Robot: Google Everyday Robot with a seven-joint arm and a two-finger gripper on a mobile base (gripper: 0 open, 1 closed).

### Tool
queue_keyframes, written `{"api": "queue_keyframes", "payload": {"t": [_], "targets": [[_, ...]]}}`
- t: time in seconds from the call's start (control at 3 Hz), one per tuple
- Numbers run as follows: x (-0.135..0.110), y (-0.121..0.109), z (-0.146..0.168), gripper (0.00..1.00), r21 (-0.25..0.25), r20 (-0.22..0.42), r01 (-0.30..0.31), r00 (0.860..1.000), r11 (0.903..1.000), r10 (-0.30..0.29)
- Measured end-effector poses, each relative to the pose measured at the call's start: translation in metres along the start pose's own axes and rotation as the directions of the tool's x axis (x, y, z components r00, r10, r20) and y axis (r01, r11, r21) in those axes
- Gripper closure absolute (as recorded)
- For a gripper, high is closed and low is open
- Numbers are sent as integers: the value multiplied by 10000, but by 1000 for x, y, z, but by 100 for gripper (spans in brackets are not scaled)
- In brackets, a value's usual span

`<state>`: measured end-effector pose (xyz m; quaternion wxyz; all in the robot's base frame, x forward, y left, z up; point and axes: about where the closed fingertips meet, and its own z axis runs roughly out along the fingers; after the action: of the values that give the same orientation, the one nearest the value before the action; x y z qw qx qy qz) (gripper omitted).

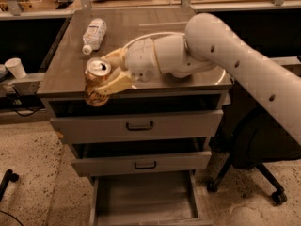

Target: Place orange can into bottom drawer

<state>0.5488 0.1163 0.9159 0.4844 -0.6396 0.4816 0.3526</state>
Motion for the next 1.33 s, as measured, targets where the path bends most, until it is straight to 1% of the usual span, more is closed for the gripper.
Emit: {"api": "queue_keyframes", "payload": {"t": [0.33,0.67,1.0,1.33], "targets": [[12,23,6,100,-311,-49,-287,9996,9991,285],[12,24,6,100,-310,-52,-289,9996,9991,287],[54,39,14,100,-18,-1015,-902,9908,9959,895],[104,69,9,100,1020,-2341,-1709,9533,9800,1906]]}}
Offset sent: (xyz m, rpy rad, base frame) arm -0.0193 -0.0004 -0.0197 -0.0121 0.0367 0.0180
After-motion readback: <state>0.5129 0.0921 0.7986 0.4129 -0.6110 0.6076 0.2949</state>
